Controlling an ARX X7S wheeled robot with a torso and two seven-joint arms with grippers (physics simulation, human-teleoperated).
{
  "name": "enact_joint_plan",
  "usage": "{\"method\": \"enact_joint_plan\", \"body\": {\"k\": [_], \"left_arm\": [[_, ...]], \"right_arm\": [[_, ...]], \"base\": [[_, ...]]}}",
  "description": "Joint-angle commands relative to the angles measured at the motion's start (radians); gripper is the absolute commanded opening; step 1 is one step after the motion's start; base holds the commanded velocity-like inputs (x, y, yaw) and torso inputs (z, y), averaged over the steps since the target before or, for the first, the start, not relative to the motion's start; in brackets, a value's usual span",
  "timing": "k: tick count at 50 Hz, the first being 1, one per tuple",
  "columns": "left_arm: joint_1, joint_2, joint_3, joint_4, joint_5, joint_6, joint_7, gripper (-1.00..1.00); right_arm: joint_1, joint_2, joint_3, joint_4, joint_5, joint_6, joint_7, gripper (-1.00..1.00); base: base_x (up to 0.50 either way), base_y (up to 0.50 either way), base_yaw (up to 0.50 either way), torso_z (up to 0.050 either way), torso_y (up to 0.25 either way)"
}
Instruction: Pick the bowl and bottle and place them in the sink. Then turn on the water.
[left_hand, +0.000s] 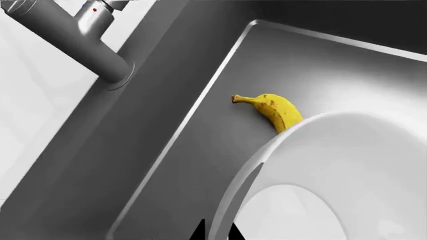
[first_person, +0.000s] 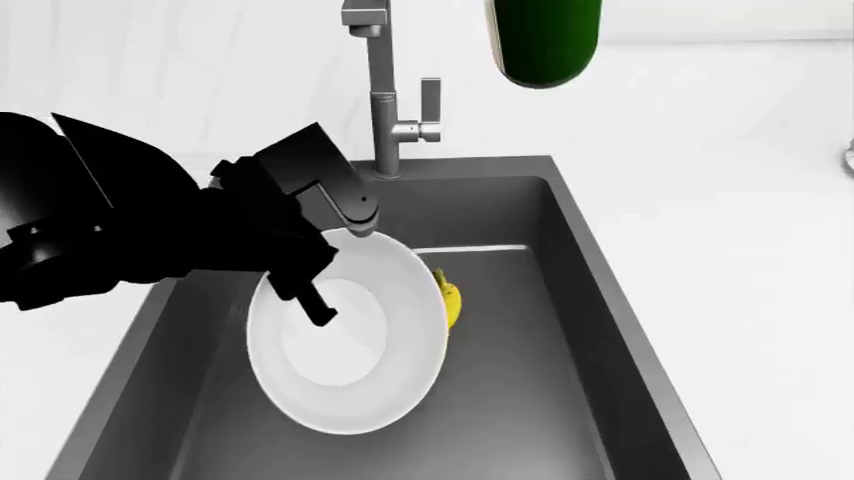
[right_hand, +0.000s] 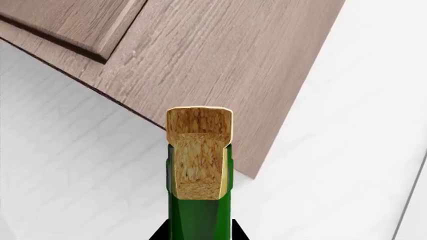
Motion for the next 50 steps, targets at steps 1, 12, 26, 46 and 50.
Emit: {"method": "enact_joint_plan", "body": {"k": [1,12,26,46,50], "left_arm": [[0.018,0.043,0.022,-0.021,0.009,-0.004,0.003,-1.00],[0.039,0.064,0.044,-0.025,0.014,-0.004,0.009,1.00],[0.050,0.053,0.051,-0.013,0.005,-0.006,0.012,1.00],[-0.033,-0.038,-0.058,0.065,-0.089,-0.005,-0.007,1.00],[-0.083,-0.095,-0.124,0.079,-0.144,0.000,-0.004,1.00]], "right_arm": [[-0.002,-0.003,0.012,0.002,-0.026,-0.012,-0.001,-1.00],[0.002,0.003,0.015,-0.005,-0.023,-0.006,0.003,-1.00],[0.007,-0.003,0.013,-0.004,-0.021,-0.004,0.003,-1.00],[0.007,0.026,0.028,-0.041,0.043,0.051,-0.005,-1.00],[0.011,0.045,0.039,-0.072,0.079,0.085,0.007,-1.00]], "base": [[0.00,0.00,0.00,0.000,0.000],[0.00,0.00,0.00,0.000,0.001],[0.00,0.00,0.00,0.000,0.001],[0.00,0.00,0.00,0.001,0.001],[0.00,0.00,0.00,0.000,0.000]]}}
